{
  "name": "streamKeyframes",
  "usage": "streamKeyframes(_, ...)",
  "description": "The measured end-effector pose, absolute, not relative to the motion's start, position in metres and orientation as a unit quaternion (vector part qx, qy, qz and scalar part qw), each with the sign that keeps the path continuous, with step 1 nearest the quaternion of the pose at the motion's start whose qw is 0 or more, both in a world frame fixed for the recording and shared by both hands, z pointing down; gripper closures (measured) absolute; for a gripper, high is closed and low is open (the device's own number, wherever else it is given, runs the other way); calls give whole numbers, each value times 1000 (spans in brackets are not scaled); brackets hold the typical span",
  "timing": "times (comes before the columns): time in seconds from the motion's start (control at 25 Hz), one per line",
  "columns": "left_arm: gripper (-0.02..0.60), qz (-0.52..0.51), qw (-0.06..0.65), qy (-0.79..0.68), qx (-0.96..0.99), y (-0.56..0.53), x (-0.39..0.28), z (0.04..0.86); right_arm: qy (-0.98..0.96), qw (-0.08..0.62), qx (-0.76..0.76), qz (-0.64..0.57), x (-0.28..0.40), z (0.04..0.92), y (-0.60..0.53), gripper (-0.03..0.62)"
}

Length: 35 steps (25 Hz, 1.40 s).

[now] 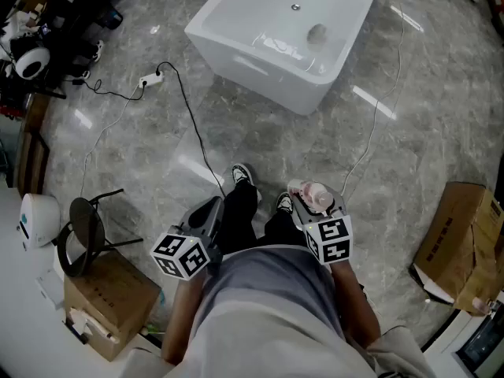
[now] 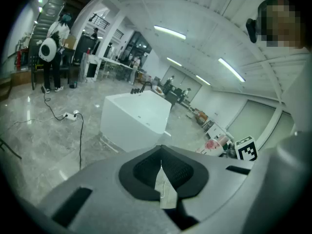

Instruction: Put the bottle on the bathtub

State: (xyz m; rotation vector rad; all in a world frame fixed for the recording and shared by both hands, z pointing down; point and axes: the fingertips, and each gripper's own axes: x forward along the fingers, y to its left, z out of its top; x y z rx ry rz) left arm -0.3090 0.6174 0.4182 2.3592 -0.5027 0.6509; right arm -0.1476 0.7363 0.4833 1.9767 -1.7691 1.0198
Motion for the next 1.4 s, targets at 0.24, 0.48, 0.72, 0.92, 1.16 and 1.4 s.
streamKeyframes(0.24,577,229,308,-196,902,625,-296,413,-617,154,678,369,-145,486,749,373)
streamKeyframes(0.48,577,203,311,-195,908,592,-285,411,-616,139,688,357,-127,468,711,372)
streamKeyframes(0.72,577,198,316,-196,907,525,-270,413,-623,147,682,354,-108,452,644,372)
streamKeyframes(0.92,577,207,308,-198,908,447,-261,413,-629,153,673,357,-102,448,572,372)
streamKeyframes(1.16,577,192,309,-212,907,350,-261,403,-632,153,666,365,-104,445,482,372)
streamKeyframes(1.4,577,169,300,-206,916,279,-256,380,-641,155,657,364,-102,433,404,372)
